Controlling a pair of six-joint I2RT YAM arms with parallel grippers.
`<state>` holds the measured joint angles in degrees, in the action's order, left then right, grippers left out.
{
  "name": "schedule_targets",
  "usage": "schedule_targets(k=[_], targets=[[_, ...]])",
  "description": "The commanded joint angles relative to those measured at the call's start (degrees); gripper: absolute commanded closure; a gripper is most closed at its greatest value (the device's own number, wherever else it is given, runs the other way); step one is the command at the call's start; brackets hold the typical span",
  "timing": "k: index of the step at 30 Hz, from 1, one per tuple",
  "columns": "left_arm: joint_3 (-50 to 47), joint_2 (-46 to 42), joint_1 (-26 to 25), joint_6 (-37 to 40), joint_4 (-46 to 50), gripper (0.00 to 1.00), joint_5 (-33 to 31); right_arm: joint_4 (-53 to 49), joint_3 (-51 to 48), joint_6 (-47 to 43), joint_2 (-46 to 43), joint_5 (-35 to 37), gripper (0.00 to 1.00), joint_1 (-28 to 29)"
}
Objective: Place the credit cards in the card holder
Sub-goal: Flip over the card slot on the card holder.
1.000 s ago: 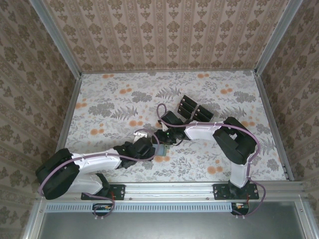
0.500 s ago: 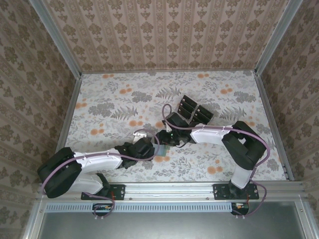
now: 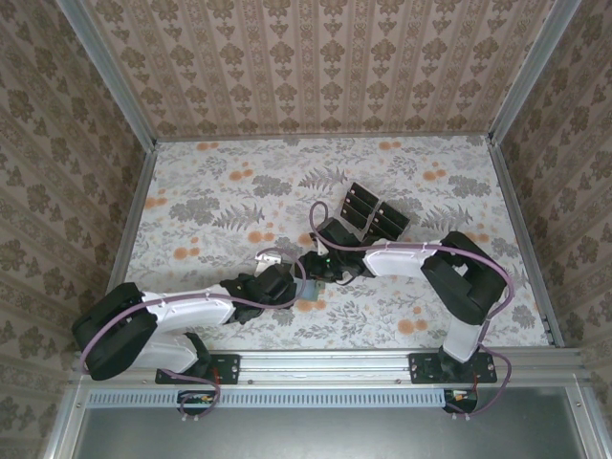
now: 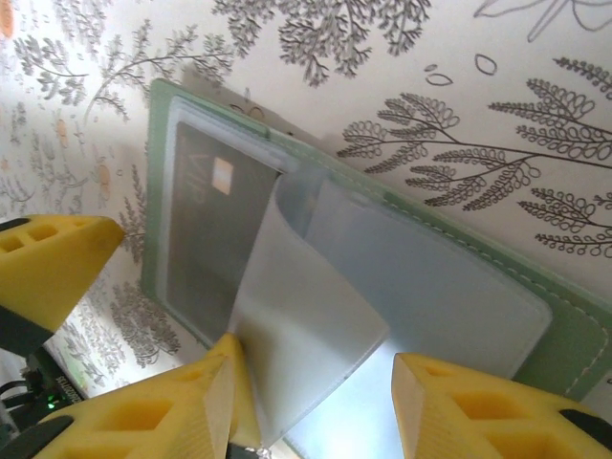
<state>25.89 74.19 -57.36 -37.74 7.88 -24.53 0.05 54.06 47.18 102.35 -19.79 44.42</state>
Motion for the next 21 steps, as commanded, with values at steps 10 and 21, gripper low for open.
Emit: schedule_targets(k=[10,21], targets=[[-0.3,0.4,-0.4,-0.7,1.7,0.00,-1.0,0.4,3.6,1.0,2.2,-1.5,0.53,0.4],[0.7,-14.3,-0.4,-4.1,9.5,0.00,-6.9,-3.4,8.7,0.0,2.0,-2.8,0.53,1.7]])
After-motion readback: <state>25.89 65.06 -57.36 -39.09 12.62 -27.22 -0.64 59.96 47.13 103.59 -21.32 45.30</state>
